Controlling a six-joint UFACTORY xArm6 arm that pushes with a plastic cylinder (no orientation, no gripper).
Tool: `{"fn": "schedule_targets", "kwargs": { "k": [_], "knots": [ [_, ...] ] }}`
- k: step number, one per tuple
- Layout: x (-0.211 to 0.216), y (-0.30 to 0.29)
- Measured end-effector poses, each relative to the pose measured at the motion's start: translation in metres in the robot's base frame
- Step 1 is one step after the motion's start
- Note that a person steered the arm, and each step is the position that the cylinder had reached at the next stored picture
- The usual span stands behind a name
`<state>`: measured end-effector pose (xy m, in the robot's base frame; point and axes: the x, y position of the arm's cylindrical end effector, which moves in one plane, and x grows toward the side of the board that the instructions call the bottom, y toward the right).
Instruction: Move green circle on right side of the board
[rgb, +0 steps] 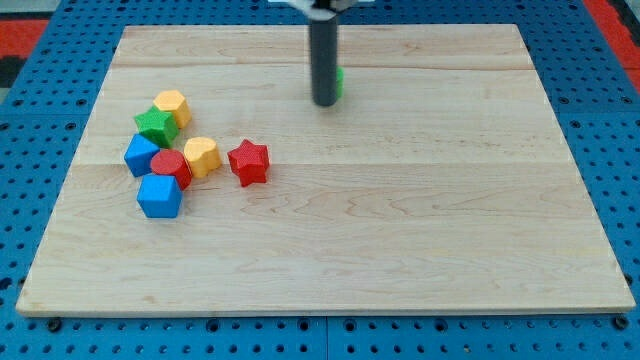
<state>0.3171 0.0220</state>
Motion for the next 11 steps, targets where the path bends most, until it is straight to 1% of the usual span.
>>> {"fn": "schedule_targets", "kwargs": {
  "k": [1,2,3,4,5,6,7,8,9,10,11],
  "knots": [
    [-0.029,-0.007],
    [-0.066,-0.031],
    [-0.082,0.065],
    [-0.075,0.050],
    [-0.022,0.072],
    [-0.019,0.104],
    [-0.036,0.065],
    [-0.043,0.081],
    [-0.063,0.110],
    [-0.048,0.105],
    [-0.043,0.105]
  ]
}}
